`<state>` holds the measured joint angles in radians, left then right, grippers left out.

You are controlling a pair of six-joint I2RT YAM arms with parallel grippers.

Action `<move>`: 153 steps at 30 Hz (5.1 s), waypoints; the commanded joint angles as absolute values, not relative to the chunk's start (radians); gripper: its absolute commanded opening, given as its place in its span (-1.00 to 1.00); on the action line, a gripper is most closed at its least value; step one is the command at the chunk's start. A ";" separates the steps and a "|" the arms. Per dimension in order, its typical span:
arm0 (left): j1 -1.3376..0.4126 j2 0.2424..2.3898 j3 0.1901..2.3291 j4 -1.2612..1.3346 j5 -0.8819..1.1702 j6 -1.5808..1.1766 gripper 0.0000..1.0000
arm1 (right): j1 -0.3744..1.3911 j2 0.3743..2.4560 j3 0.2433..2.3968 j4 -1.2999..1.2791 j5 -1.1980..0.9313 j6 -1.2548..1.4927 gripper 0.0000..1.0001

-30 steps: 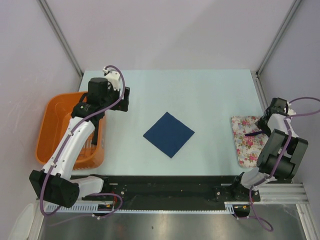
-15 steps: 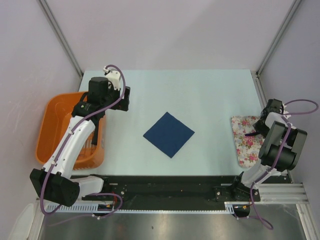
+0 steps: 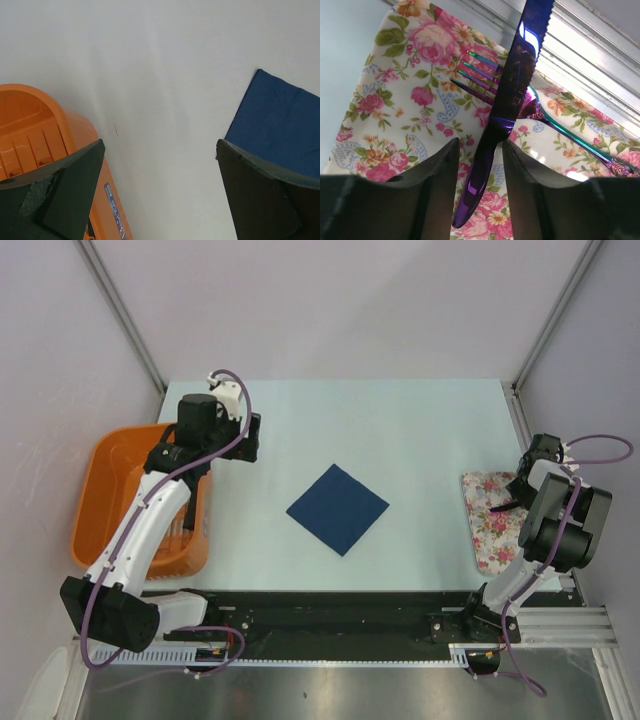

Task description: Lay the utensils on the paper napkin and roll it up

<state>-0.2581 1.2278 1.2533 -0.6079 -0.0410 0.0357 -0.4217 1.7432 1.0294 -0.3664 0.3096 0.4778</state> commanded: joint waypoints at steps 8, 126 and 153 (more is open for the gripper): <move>-0.264 1.218 1.247 -0.589 -0.008 0.054 0.99 | -0.442 1.685 1.014 -0.371 0.281 0.417 -0.73; -0.265 1.129 1.184 -0.463 0.259 -0.022 0.99 | 0.047 1.626 1.484 -0.813 -0.192 0.048 0.72; -0.265 1.085 1.112 -0.459 0.491 0.080 0.99 | -0.621 1.848 1.370 -0.855 -0.091 -0.614 -0.30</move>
<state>-0.2600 1.1088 1.1187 -0.4808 0.4580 0.0544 -0.6174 1.8423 1.3674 -0.9123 -0.1612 -0.5575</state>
